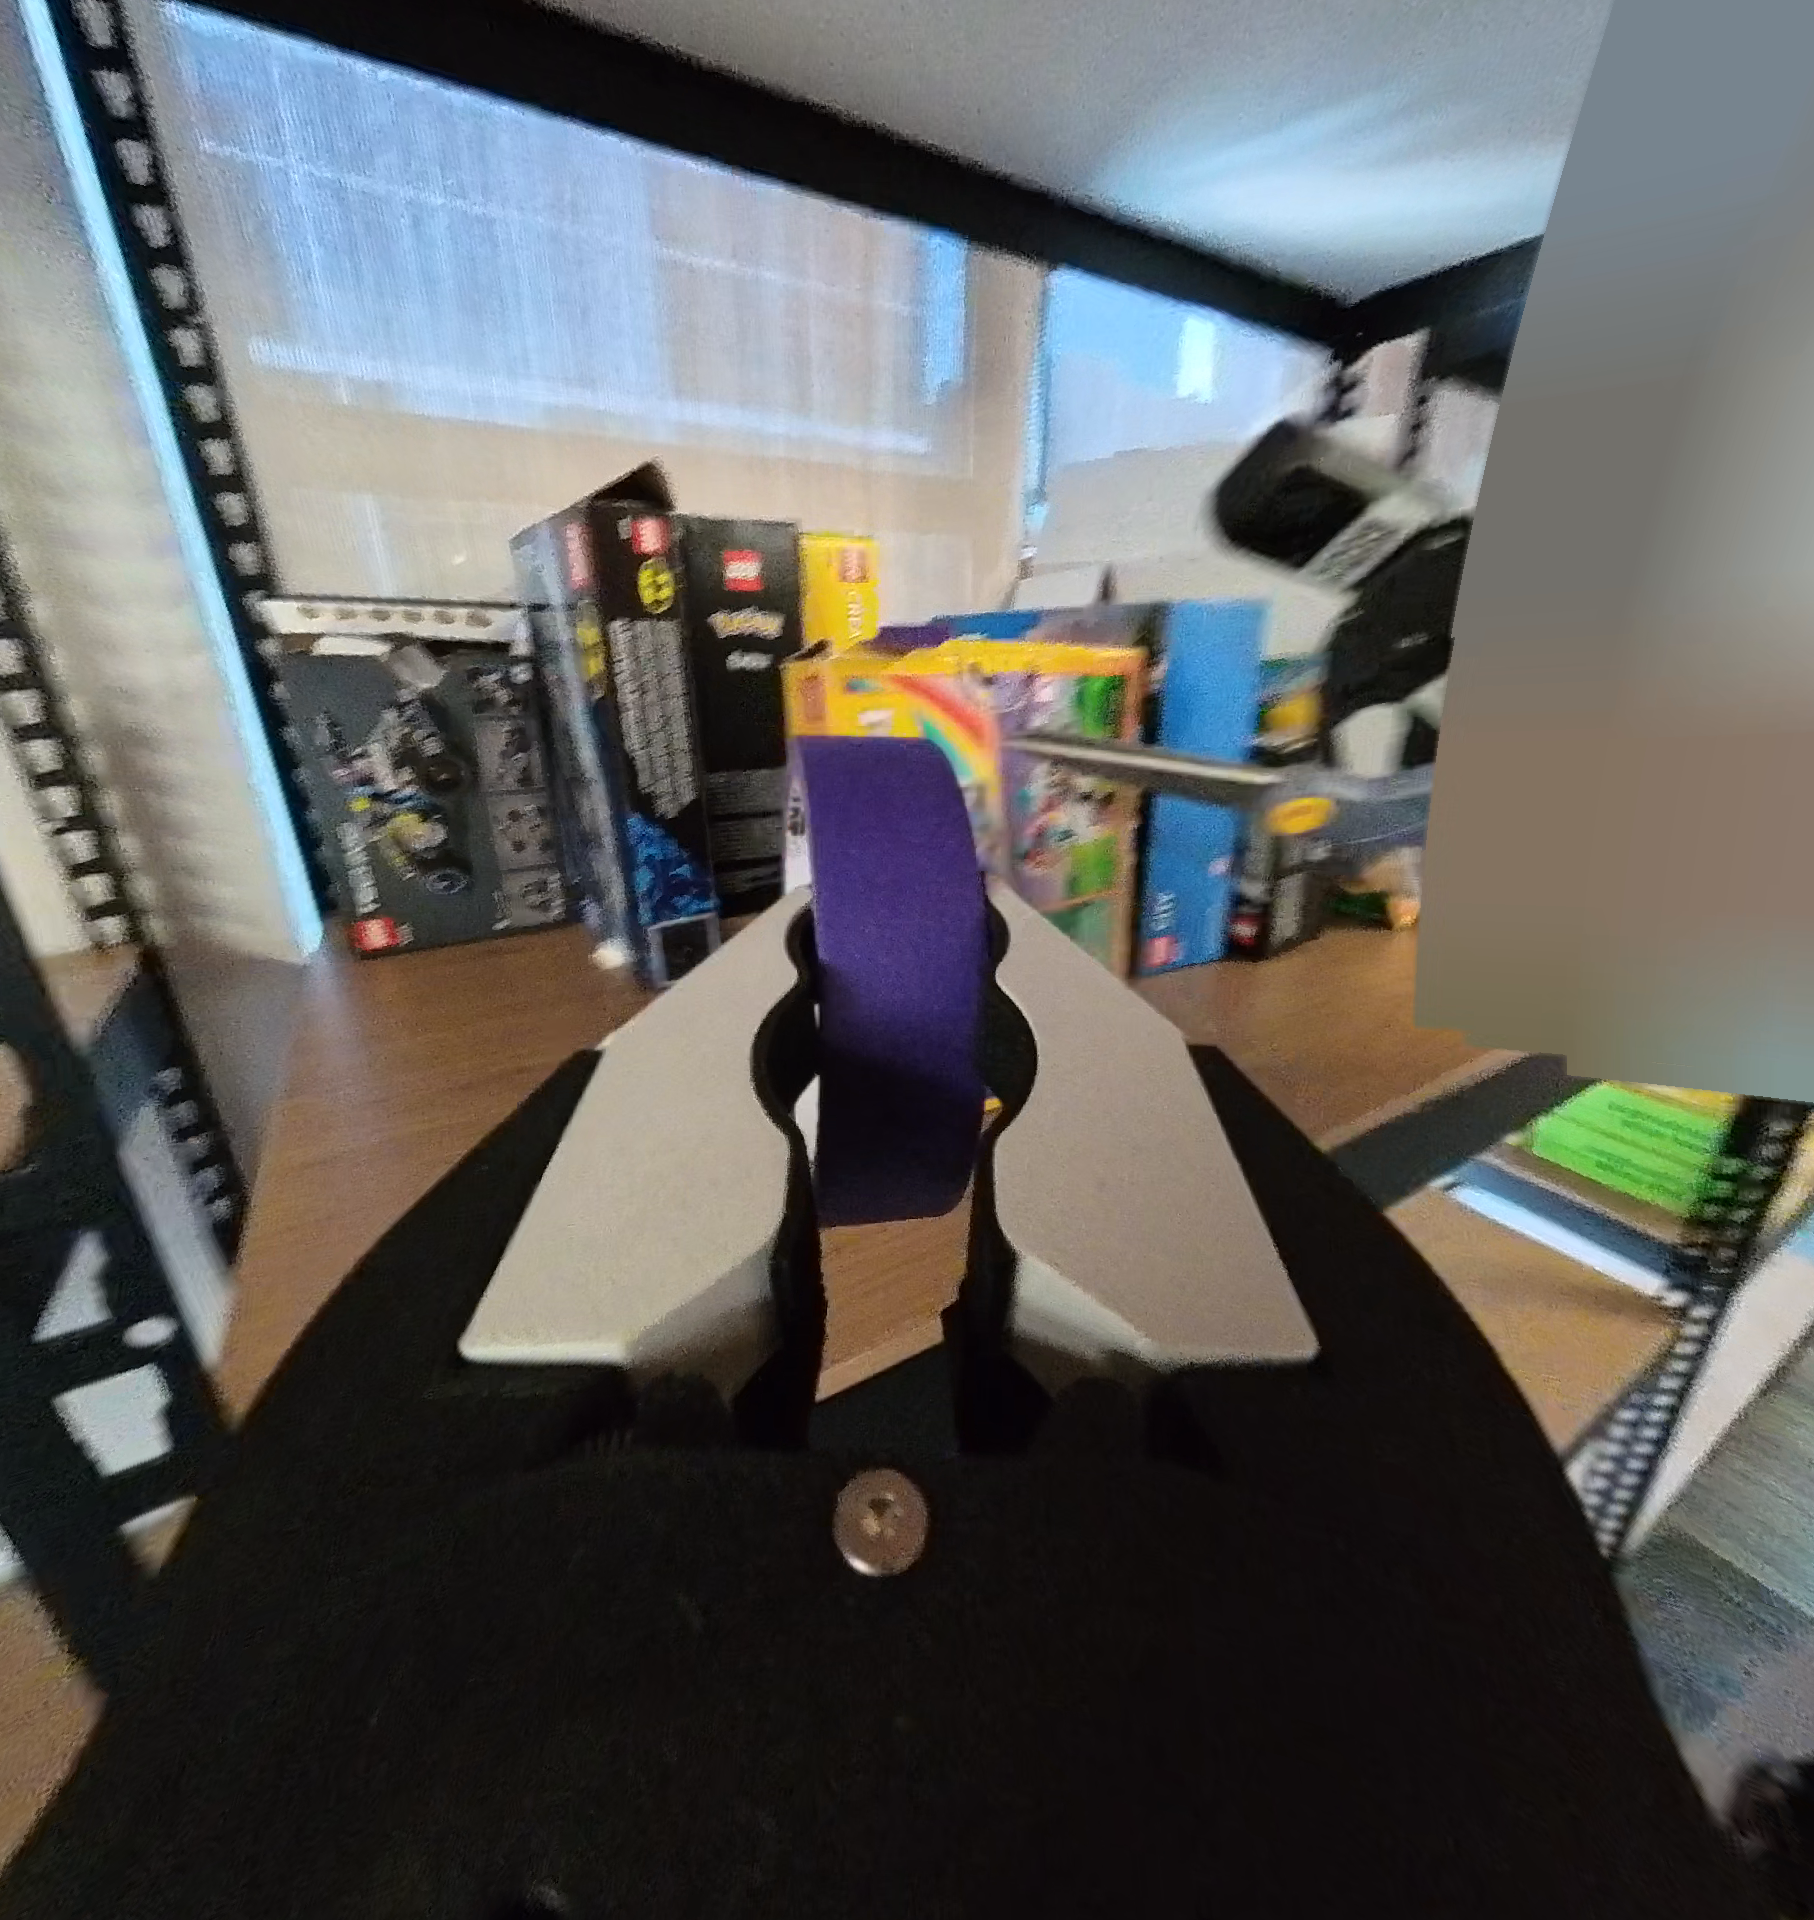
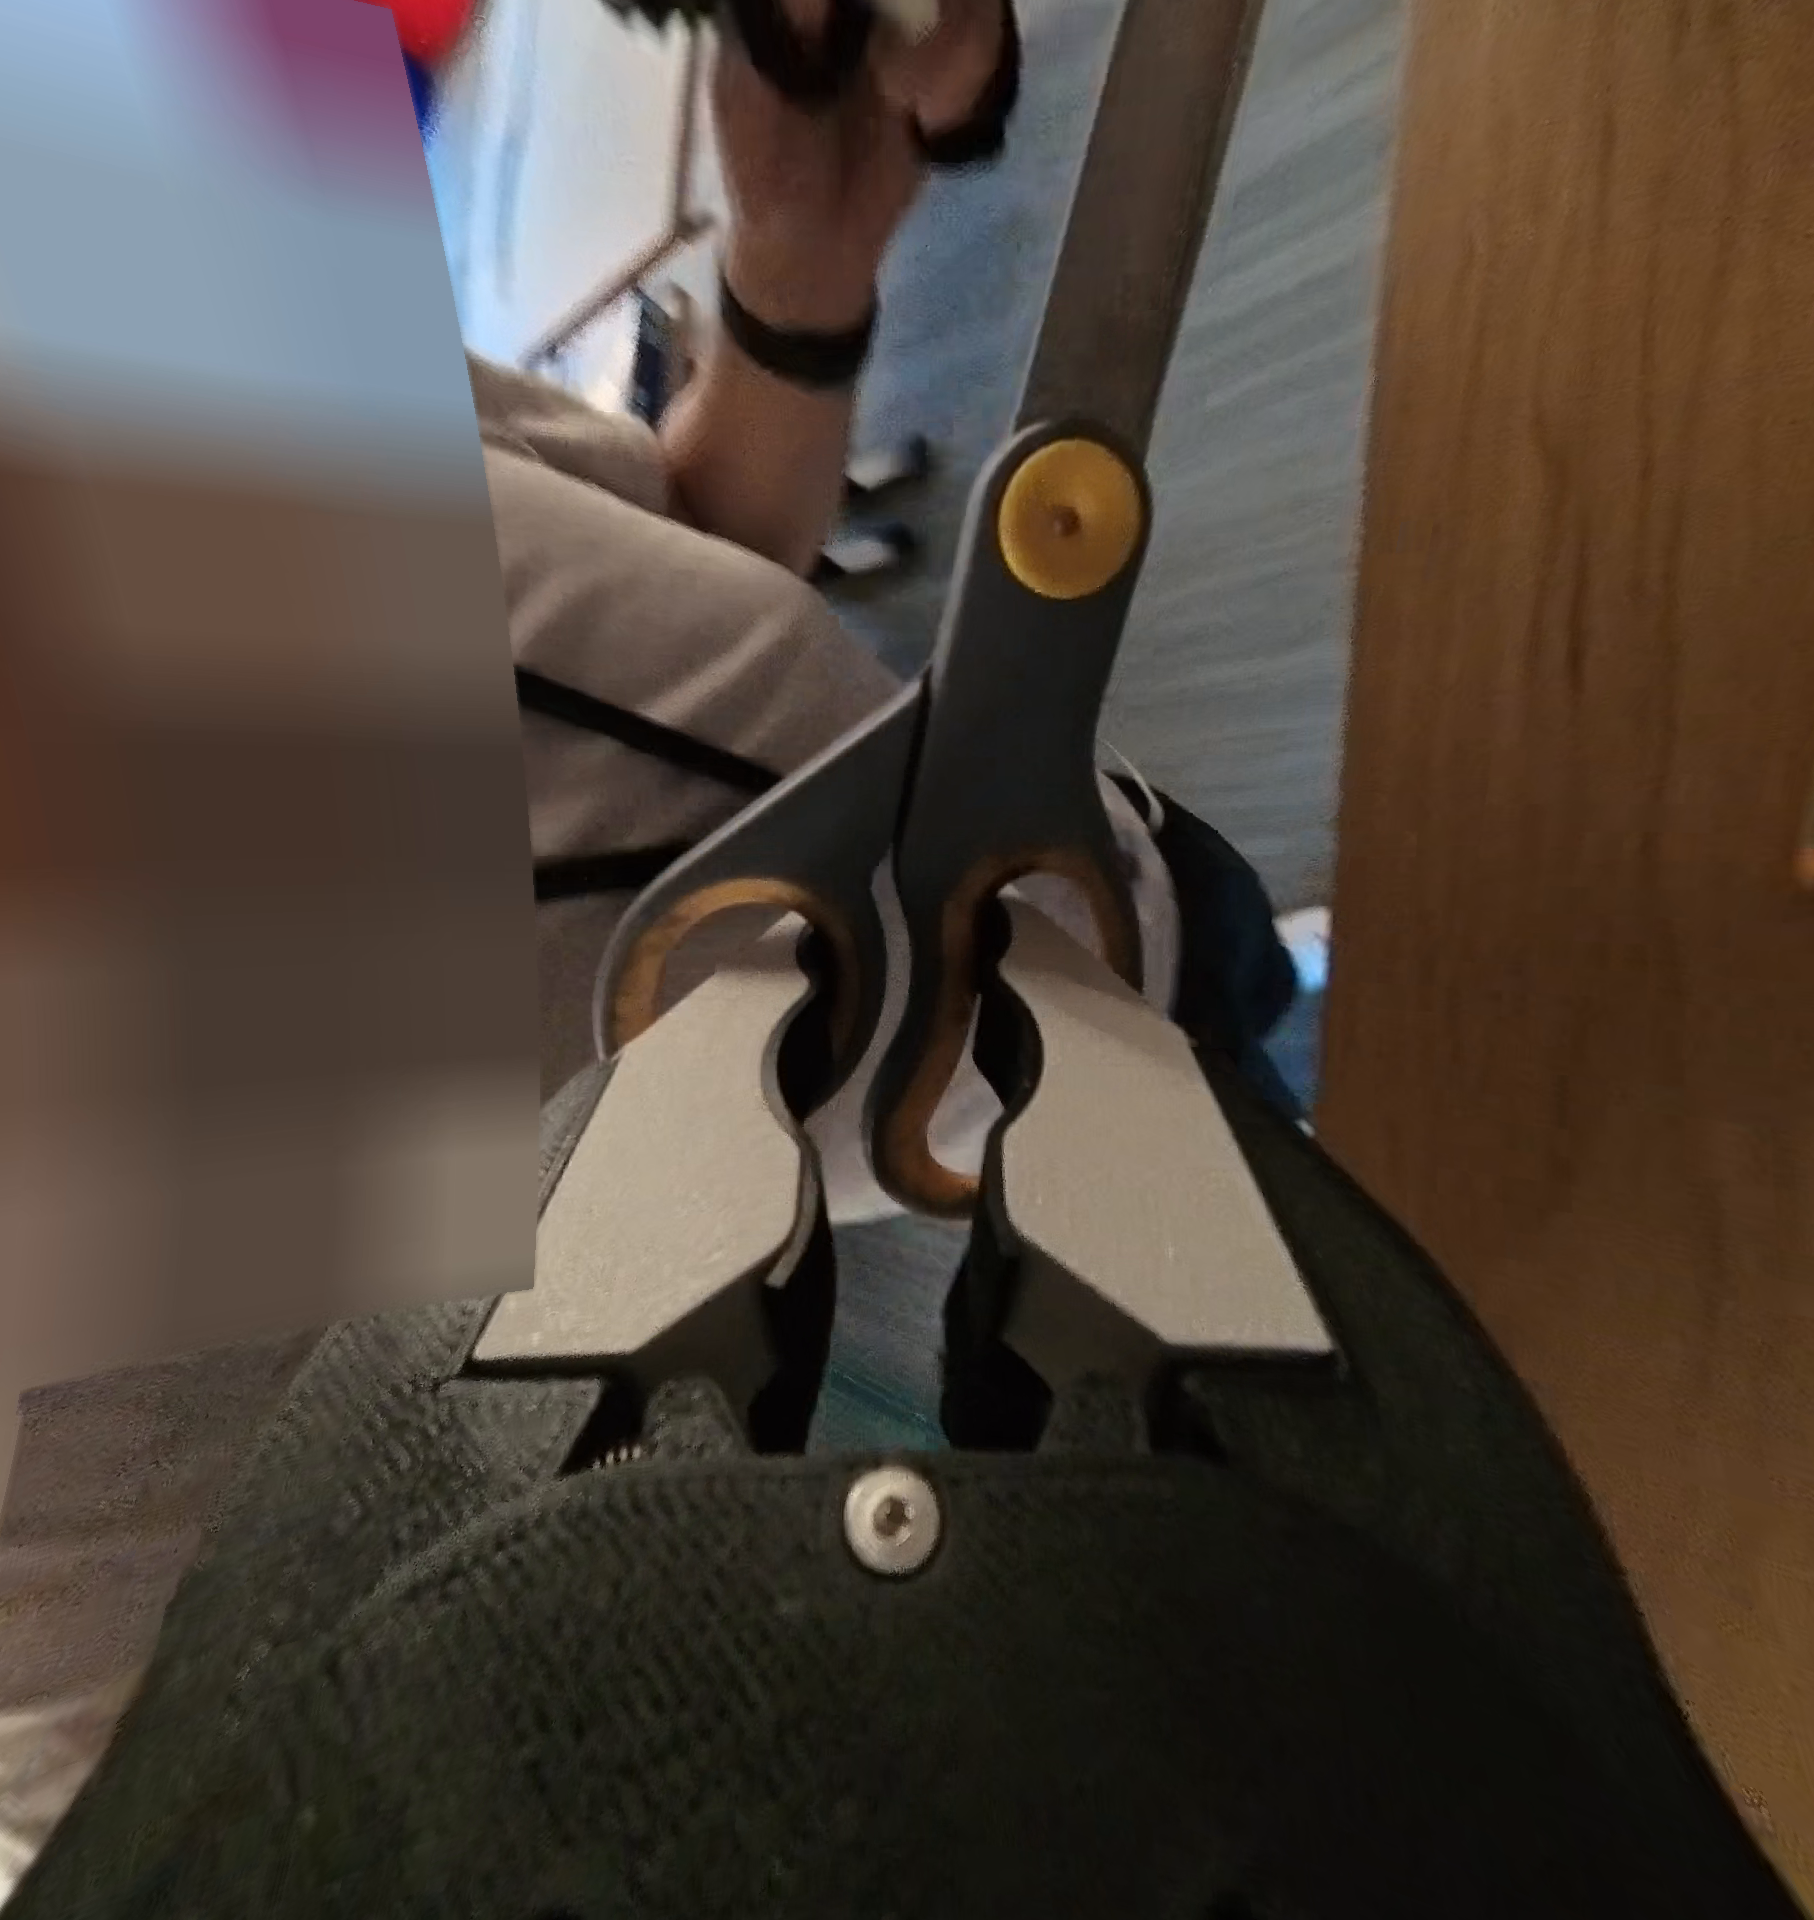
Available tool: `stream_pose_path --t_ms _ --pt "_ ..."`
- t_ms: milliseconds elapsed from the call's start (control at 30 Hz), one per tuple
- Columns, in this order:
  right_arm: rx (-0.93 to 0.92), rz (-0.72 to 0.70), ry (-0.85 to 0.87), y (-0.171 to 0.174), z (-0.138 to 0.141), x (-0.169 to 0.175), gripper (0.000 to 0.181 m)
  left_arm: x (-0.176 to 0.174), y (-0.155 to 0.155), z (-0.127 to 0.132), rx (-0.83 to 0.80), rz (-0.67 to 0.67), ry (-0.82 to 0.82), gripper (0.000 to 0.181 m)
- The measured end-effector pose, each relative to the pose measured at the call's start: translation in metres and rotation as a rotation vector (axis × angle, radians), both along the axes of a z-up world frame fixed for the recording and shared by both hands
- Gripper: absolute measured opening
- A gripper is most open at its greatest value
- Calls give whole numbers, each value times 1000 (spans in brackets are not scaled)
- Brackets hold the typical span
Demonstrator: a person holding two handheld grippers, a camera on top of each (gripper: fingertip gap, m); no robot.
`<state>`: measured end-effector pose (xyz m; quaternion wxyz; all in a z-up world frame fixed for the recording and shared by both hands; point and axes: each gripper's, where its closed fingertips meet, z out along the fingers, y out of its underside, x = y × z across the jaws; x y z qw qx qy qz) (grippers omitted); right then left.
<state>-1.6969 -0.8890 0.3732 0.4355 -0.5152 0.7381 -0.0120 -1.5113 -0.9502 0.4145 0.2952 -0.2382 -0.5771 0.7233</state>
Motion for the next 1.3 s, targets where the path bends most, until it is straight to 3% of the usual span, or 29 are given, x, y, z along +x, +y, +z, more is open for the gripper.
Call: stream_pose_path --t_ms 67,167,233,367,467,567,733,933,1067,1167,1233,1300 --pt "-103 -6 91 -1 -14 -28 22 4 -21 -12 43 104 -95 23" --pt "-291 8 283 -11 -48 -87 21 3 -57 -44 142 252 -419 24" --pt "-399 -16 465 -22 -70 -127 21 -1 -72 -45 192 287 -483 23" --pt "-560 16 665 -33 -91 -178 21 -17 -78 -29 377 163 -228 23" --pt "-601 42 717 -40 -98 -202 21 -18 -85 -53 653 93 -164 23" --pt "-639 43 729 -52 -103 -215 22 -14 -91 -61 764 82 1 23" --pt "-658 69 746 -67 -114 -227 23 -9 -86 -85 813 168 238 23" --pt "-731 82 751 -84 -115 -226 23 11 -75 -101 829 248 769 23" --pt "-830 18 687 -95 -99 -203 42 22 -76 -127 983 375 797 26" --pt "-1060 -37 536 -97 -53 -147 46 24 -81 -132 1000 399 817 23" --pt "-1201 -11 290 -80 -24 -73 43 20 -85 -131 991 366 837 23" --pt "-1284 59 -42 -53 -10 17 23 18 -86 -131 975 362 828 24"
